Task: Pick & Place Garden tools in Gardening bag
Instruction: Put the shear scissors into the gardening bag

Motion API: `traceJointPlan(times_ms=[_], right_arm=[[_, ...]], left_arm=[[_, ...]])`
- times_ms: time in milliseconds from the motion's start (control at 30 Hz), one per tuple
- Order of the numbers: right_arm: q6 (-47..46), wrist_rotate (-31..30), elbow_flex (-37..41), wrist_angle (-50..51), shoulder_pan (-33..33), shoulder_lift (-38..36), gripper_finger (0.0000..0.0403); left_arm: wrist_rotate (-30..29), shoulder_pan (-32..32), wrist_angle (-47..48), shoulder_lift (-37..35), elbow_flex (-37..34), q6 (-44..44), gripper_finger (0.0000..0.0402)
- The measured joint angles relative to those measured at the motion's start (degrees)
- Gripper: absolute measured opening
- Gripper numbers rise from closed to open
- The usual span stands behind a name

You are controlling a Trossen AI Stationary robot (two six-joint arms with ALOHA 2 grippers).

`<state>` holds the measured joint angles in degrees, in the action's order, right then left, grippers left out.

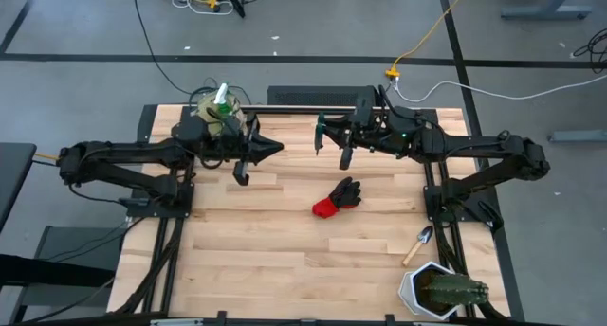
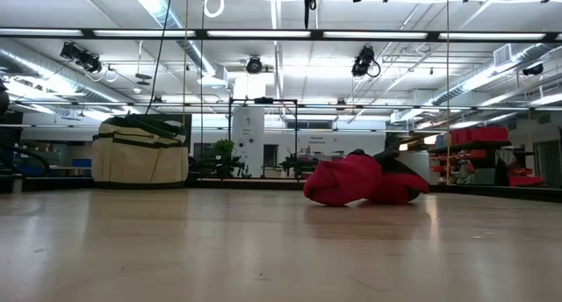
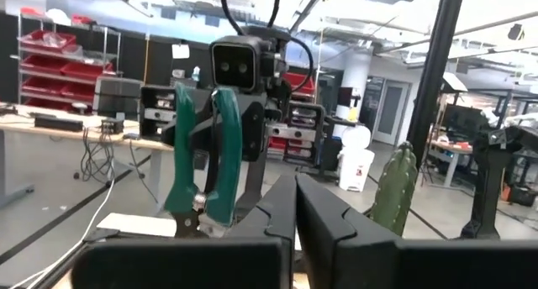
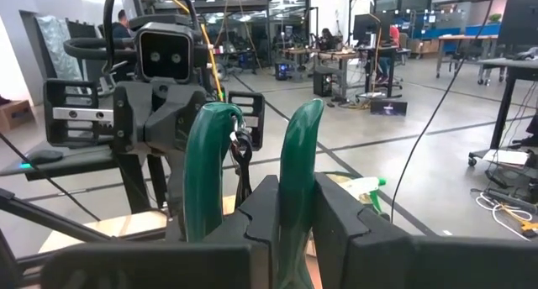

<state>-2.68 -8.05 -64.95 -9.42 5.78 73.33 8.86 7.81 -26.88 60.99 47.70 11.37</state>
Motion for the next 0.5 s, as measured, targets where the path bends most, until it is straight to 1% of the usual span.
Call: traceJointPlan(times_ms=[233, 500], right_arm=[[0.1, -0.1, 0.0, -0.2, 0.0, 1.1, 0.0045], [-0.5, -0.1, 0.0, -1.2, 0.0, 3.2, 0.0045]], left_arm=[[-0.1, 0.0, -0.2, 2.0, 0.0, 3.0, 0.0068], [-2.6, 0.0, -0.2, 3.6, 0.0, 4.9, 0.0155]])
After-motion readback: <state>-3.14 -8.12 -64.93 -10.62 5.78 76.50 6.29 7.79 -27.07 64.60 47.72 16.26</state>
